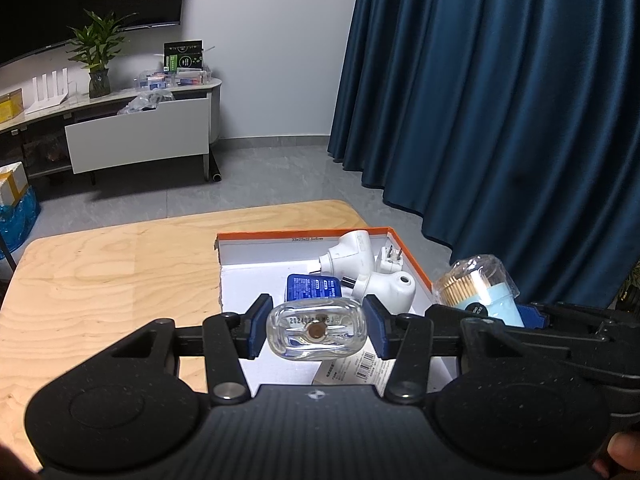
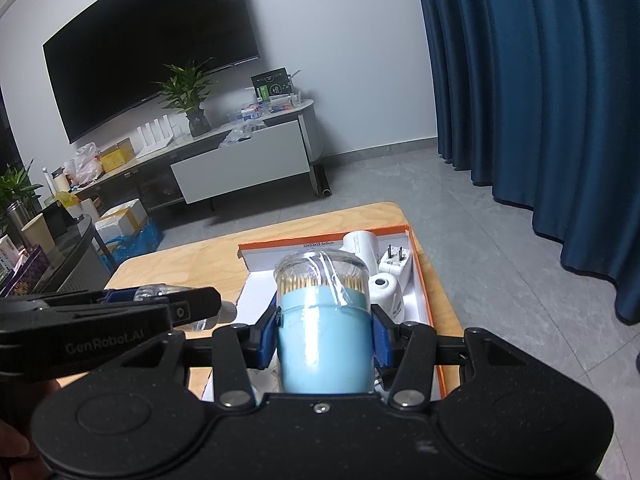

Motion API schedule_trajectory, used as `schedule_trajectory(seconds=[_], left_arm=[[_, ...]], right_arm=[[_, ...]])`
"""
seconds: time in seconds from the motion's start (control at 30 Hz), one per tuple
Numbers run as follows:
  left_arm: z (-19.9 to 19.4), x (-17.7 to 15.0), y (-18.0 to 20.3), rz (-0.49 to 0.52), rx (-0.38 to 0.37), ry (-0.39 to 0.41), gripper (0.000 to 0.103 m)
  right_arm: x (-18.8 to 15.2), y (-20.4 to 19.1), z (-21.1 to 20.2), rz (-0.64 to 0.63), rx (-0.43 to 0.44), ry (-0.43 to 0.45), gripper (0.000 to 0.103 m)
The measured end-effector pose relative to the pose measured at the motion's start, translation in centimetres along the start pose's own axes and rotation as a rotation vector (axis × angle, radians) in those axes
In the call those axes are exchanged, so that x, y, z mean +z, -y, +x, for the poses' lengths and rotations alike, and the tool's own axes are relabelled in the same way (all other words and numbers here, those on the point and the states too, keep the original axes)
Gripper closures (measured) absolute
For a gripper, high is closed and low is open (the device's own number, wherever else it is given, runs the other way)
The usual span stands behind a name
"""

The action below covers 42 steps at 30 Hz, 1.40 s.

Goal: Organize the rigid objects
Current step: 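Lower the glass bottle and light-blue jar with both tools into the tray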

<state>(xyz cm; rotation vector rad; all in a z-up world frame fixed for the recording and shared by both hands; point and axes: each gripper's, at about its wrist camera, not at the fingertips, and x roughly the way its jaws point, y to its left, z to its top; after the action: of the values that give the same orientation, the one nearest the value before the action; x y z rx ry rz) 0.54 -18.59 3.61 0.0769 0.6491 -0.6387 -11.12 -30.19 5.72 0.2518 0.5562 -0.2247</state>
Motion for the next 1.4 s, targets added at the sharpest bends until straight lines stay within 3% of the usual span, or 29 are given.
schedule_trajectory(seconds=[1.4], left_arm=[[4.2, 1.6, 0.1, -0.006, -0.013, -0.033, 0.053]], right_arm=[[3.0, 1.2, 4.2, 0.016, -0.014, -0.031, 0.046]])
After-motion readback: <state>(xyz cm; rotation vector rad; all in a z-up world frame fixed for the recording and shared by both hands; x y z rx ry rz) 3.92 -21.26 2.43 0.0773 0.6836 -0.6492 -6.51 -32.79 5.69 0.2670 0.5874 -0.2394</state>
